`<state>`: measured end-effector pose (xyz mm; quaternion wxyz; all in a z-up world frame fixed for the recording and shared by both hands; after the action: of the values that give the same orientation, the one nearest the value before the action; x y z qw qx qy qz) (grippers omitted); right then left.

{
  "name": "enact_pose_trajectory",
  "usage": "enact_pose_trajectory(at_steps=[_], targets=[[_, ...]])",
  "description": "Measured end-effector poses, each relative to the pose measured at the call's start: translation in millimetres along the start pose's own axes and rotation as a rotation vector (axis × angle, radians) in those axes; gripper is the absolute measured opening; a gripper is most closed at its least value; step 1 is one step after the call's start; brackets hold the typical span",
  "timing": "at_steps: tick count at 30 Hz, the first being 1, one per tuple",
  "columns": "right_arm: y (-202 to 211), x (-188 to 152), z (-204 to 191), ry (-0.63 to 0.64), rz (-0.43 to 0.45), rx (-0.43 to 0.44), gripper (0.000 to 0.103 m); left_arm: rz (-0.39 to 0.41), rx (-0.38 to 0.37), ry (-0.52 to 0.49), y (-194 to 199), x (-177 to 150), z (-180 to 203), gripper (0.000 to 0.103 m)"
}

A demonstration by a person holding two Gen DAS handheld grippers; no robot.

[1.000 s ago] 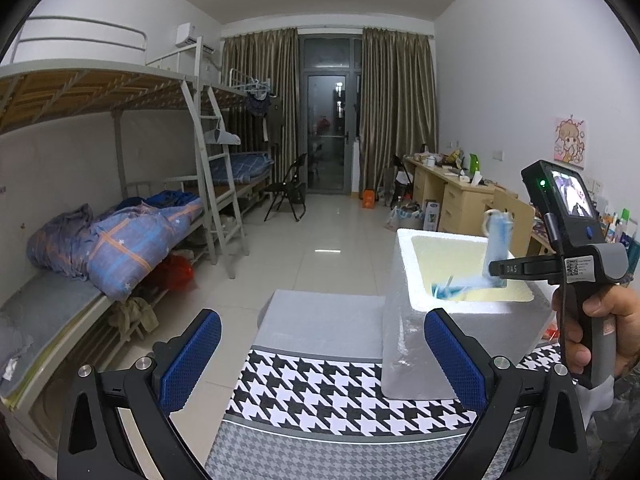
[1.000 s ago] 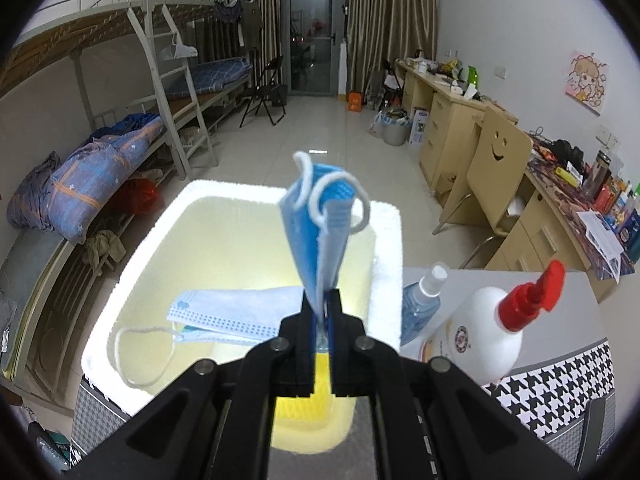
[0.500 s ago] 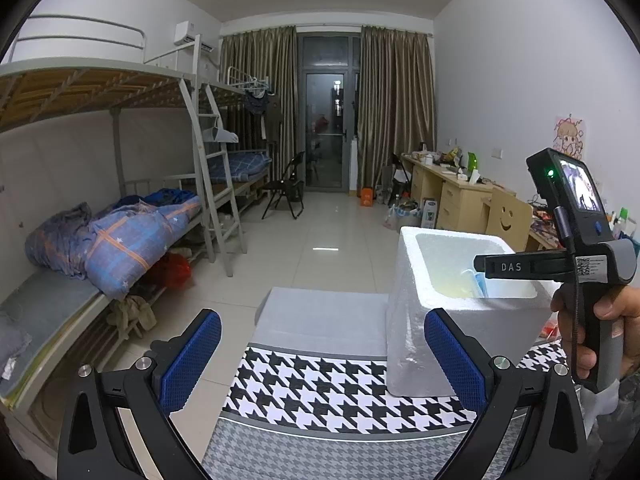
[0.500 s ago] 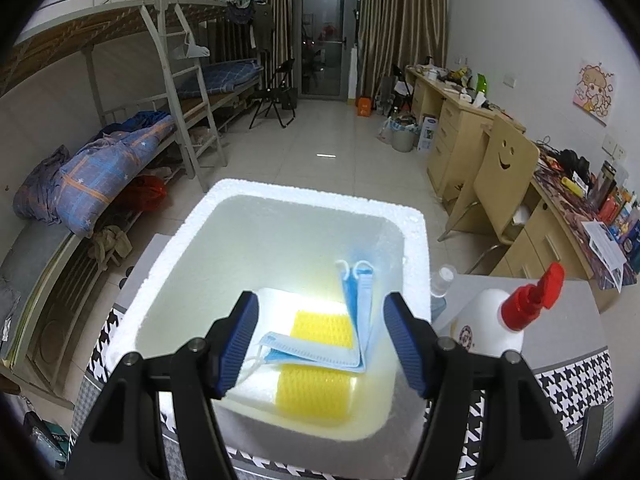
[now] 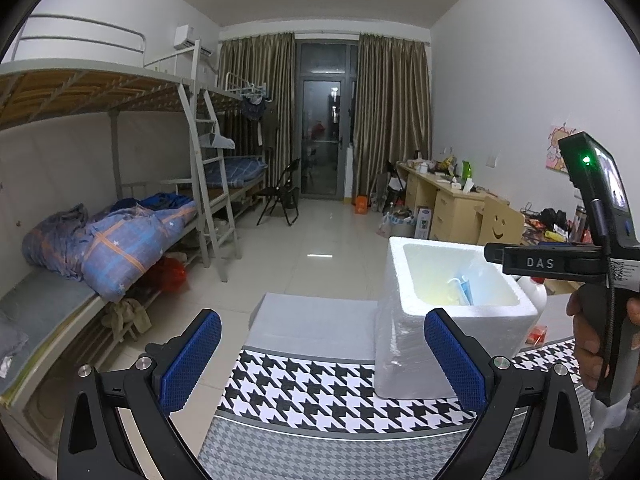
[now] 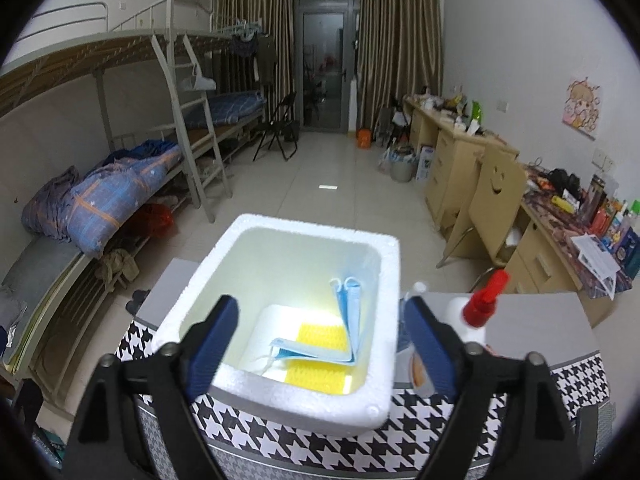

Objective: Organize soft objects
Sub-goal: 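Move both tools back toward the remaining items on the table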

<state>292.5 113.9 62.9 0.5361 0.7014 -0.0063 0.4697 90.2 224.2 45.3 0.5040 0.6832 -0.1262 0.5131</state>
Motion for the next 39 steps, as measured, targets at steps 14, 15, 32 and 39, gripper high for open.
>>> enact_pose_trajectory(at_steps=[14,15,32,39], targets=[[34,-18,5,0.017,0.046,0.002,0.092,0.031,-0.017,-0.024,24,-3,12,0.102],[37,-20,6,0.018,0.049,0.001,0.092,0.036,-0.019,-0.023,26,-3,13,0.102],[76,-56,28,-0.005,0.084,0.007,0.092,0.066,-0.058,-0.065,54,-11,38,0.102],[92,-71,36,-0.011,0.107,-0.008,0.092,0.078,-0.086,-0.084,66,-16,51,0.102]])
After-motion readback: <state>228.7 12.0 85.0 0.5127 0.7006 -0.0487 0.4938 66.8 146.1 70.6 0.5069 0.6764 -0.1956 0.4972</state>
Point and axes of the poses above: each gripper's, at about its wrist camera, not at the fingertips, and y roughly against the way its jaws point, z to its right, x to its top, the point moved 1 cm from there along -y, roughly the way its jaws point, and after that the axes turned 11 degrees about -z, right-handed, at the moved point
